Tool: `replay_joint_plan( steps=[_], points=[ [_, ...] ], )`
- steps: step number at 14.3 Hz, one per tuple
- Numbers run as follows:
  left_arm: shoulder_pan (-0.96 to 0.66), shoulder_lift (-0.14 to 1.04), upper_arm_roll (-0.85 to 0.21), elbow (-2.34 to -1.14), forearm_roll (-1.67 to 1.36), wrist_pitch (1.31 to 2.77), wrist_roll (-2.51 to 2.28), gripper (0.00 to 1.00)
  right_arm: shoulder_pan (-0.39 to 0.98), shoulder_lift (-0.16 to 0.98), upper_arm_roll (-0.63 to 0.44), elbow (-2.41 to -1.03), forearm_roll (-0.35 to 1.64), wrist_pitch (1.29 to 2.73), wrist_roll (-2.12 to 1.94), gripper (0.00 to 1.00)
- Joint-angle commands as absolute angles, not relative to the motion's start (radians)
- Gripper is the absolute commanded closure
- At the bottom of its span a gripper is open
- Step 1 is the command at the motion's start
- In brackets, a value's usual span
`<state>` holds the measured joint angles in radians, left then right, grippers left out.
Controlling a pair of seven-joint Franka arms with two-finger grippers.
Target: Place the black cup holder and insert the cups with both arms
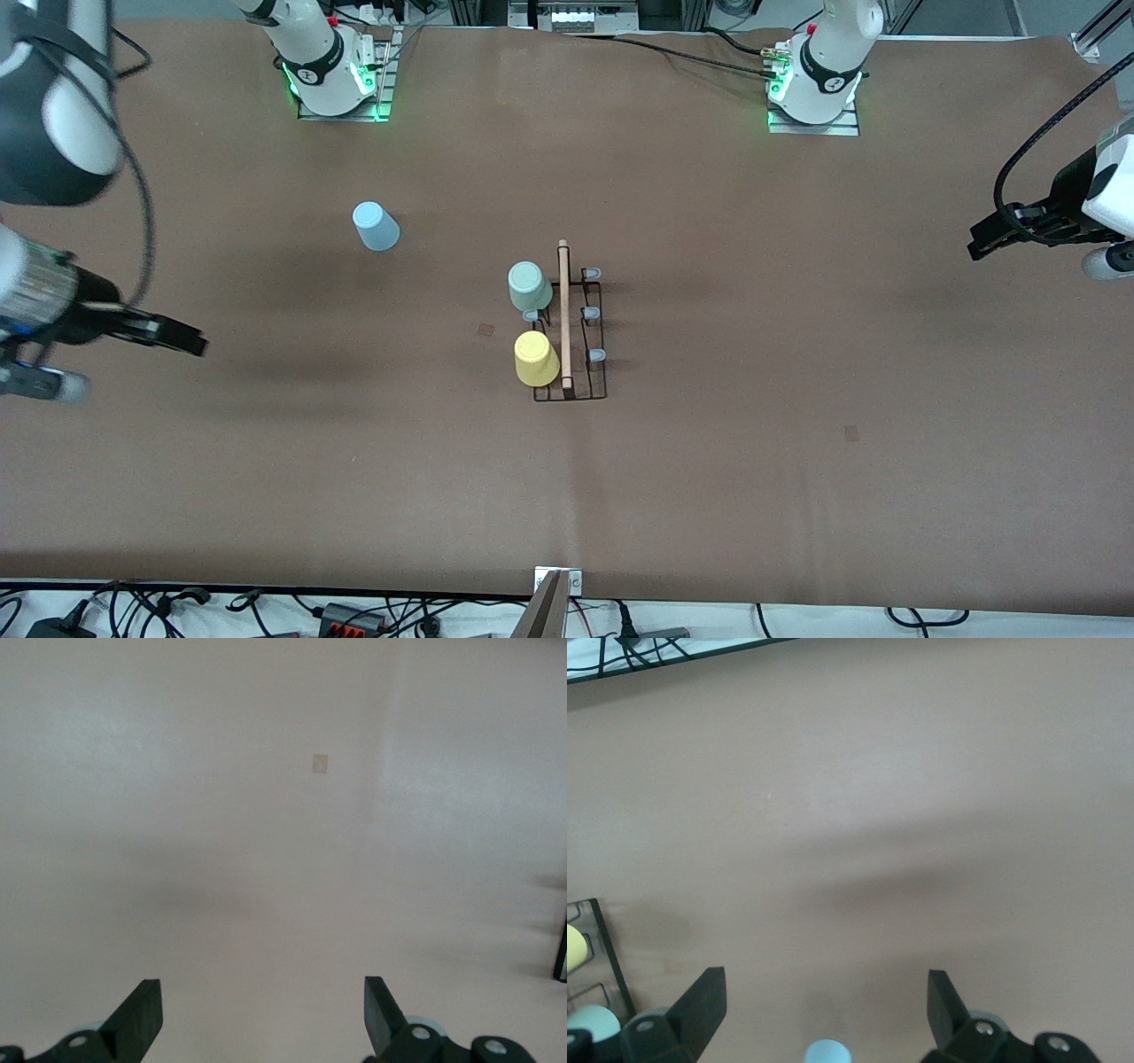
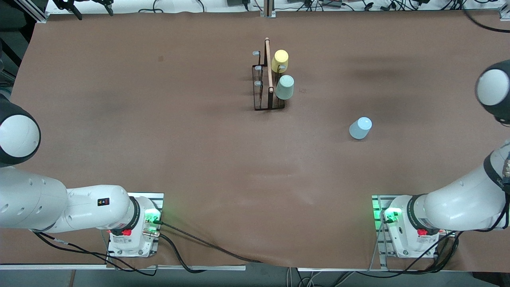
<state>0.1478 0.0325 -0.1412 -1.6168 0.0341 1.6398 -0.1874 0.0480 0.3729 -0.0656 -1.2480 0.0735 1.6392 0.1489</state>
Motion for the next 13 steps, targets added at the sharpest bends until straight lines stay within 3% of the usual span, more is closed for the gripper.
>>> replay_joint_plan(
  steps=[1,5,11,13],
  points=[
    [0.149,0.032,-0.14,-1.609,0.041,1.638,-0.166,0.0,-0.008,0.275,-0.031,-1.359,0.058,1.675,0.019,0.0],
    [0.149,0.032,-0.14,-1.609,0.04,1.637,-0.166,0.0,-0.009,0.25,-0.038,-1.373,0.028,1.646,0.003,0.0],
    [0.149,0.032,-0.14,-1.609,0.04,1.637,-0.166,0.0,-0.017,0.068,-0.038,-1.658,0.005,1.75,-0.014,0.0],
    [0.149,0.032,-0.14,-1.609,0.04,1.637,-0.166,0.0,-0.014,0.046,-0.037,-1.681,0.005,1.746,-0.015,0.0]
  ],
)
